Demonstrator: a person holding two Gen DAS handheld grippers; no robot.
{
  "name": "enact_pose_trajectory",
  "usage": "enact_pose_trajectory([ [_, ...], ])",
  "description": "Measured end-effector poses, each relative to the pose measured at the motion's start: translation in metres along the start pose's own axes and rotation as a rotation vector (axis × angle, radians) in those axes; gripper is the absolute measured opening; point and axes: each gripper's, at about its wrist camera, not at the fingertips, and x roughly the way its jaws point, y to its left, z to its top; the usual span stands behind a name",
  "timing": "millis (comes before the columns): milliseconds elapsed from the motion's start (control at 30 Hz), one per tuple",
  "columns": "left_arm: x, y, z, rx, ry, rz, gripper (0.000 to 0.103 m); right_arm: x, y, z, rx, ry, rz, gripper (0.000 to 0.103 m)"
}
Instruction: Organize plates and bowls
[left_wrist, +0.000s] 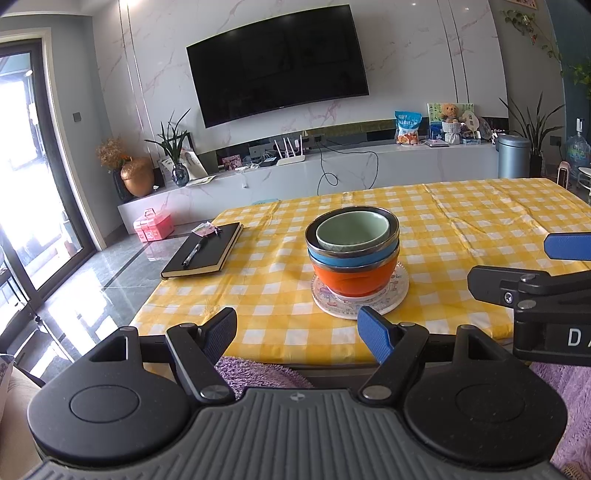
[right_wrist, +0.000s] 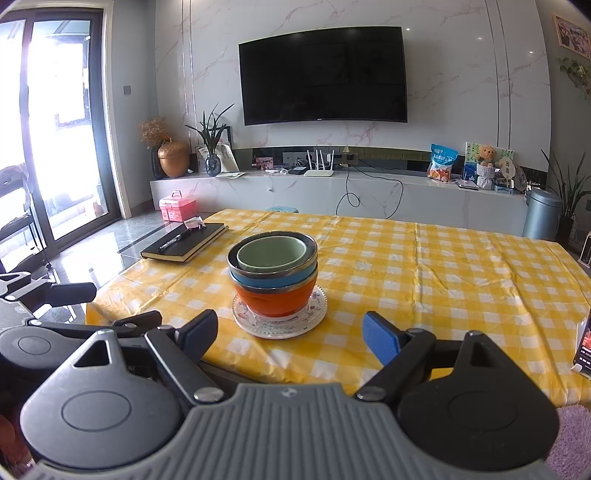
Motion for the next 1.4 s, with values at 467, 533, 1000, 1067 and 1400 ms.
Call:
enact_pose_trajectory([
  [467,0.0004,0.0004,-0.0006,-0.001,0.0,0.0,0.087,0.0009,-0.0006,-0.0014,0.0,0.002,-0.002,0.085],
  [533,0.0004,0.0004,-0.0007,-0.001,-0.001,0.0,0.087,0.0014,-0.0013,-0.0017,0.001,0.004,-0.004,0.085],
  [1000,-0.0011,0.0014,0.0038,-0.003,-0.011,0.001,0.087,0.0039,-0.0039,-0.003,0.002,0.011,-0.012,0.085],
  [1067,-0.0017,0.0013,0.0038,-0.003,-0.012,0.001,0.087,0.0037,-0.0038,-0.0028,0.002,0.011,-0.011,0.085],
  [1400,-0.0033,0.0006,0.0032,-0.005,-0.014,0.003,0.087,0.0035,-0.0038,-0.0024,0.001,0.01,-0.011,0.085],
])
